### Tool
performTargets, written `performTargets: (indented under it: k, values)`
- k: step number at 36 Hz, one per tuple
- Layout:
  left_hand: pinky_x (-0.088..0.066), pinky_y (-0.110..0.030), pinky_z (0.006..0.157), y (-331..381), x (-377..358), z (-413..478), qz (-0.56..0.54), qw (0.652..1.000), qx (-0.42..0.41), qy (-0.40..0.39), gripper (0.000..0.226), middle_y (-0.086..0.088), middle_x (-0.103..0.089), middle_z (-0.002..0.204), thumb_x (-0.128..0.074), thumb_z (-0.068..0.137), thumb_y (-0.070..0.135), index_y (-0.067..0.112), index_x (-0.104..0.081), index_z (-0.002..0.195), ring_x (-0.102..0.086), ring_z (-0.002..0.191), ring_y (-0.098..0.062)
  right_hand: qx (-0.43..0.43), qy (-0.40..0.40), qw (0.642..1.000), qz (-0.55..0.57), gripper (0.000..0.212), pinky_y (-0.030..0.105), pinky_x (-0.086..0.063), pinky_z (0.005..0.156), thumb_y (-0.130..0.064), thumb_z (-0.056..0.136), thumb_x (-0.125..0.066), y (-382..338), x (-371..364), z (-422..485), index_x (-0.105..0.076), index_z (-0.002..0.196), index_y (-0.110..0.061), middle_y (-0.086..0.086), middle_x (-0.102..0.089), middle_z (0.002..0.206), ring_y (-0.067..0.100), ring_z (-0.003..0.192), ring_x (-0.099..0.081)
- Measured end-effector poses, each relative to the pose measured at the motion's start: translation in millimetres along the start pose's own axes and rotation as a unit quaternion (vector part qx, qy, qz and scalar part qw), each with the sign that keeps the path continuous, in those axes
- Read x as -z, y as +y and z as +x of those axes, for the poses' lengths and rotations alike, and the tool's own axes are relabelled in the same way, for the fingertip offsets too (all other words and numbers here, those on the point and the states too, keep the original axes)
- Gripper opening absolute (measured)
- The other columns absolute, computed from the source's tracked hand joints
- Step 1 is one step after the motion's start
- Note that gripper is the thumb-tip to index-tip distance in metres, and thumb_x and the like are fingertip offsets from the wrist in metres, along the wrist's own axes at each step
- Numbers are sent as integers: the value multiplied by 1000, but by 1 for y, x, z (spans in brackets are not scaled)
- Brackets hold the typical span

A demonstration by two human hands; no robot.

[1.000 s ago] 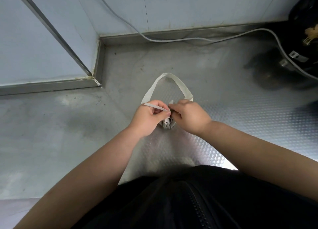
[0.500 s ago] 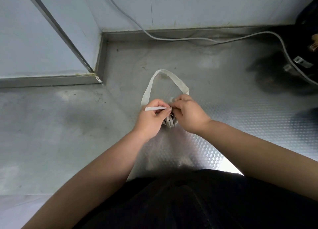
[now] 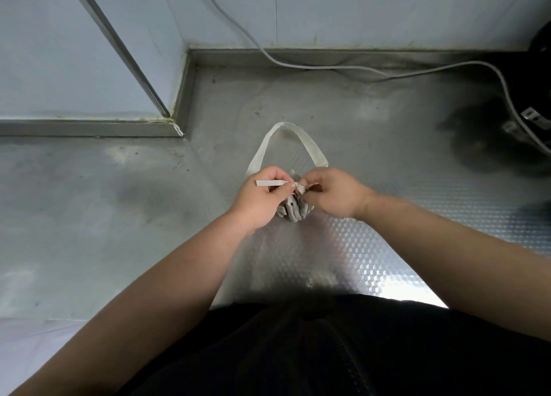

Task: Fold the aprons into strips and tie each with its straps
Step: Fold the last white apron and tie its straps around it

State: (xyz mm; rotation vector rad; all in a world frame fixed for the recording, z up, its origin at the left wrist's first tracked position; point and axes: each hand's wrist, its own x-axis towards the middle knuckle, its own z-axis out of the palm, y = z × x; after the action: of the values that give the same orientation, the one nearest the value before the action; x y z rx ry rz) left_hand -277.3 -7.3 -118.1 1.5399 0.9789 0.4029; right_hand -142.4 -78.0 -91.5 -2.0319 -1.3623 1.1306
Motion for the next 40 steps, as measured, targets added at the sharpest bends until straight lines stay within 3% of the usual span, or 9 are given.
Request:
performTargets:
  k: [3,10,16,23,25,29,33,37,40]
  values:
    - [-41,-23,57,-2,-1,-2,-3,1000,0,-1,24,5,-53,64,-59,91,6,20,-55,72,-46,51,3,2,4,1000,-2,21,23,-45,73,-1,88,-52,1,2,0,-69,91,-13,6,-67,86,16,78,-58]
    - [-39,-11,50,0,-6,-7,51,998,-41,6,25,7,-50,63,-55,93,8,22,-51,73,-45,50,2,-12,-2,1000,0,29,16,-44,66,7,87,-43,2,2,3,-68,88,-10,-3,-60,74,9,71,-55]
    - [-36,-14,54,-2,0,-1,83,995,-43,-30,22,9,-50,65,-55,94,13,25,-51,76,-42,53,0,37,55,998,11,11,12,-45,68,-9,84,-68,8,5,2,-74,93,-12,2,-71,87,-5,62,-56]
    - [-37,-17,56,0,0,2,66,997,-19,-37,24,8,-49,65,-53,95,13,27,-50,76,-41,54,0,100,127,984,-68,23,14,-40,70,-16,84,-70,16,-3,3,-64,103,-4,4,-67,85,14,75,-58]
    - [-39,-23,60,-1,0,4,52,998,-6,-35,23,5,-51,67,-54,94,13,27,-52,76,-44,61,-8,138,133,977,-94,24,22,-45,73,-13,84,-70,18,-5,4,-64,105,-3,8,-69,86,20,77,-62]
    - [-42,-27,66,-1,-2,3,26,999,13,-21,23,2,-55,71,-56,93,11,27,-55,76,-49,69,-13,227,140,955,-131,14,22,-42,67,-11,82,-63,21,-7,5,-69,89,-2,10,-69,75,14,70,-58]
    - [-42,-25,64,-2,-6,2,9,1000,10,-10,21,1,-56,71,-58,92,13,25,-56,75,-49,66,-10,166,162,970,-78,17,26,-42,65,-18,91,-54,25,-11,1,-64,92,-4,7,-66,76,25,70,-61]
    - [-43,-14,62,1,-7,1,7,1000,-15,12,20,6,-59,73,-60,90,10,23,-56,75,-51,63,1,47,127,989,57,10,20,-42,64,-20,95,-52,22,-14,4,-55,87,-15,-7,-57,69,10,65,-53]
    - [-45,-17,66,1,-7,2,-22,999,-8,23,21,2,-63,77,-63,88,8,21,-58,73,-55,68,-3,9,115,982,147,14,24,-44,66,-18,95,-52,19,-14,5,-54,82,-14,-5,-54,67,8,63,-49]
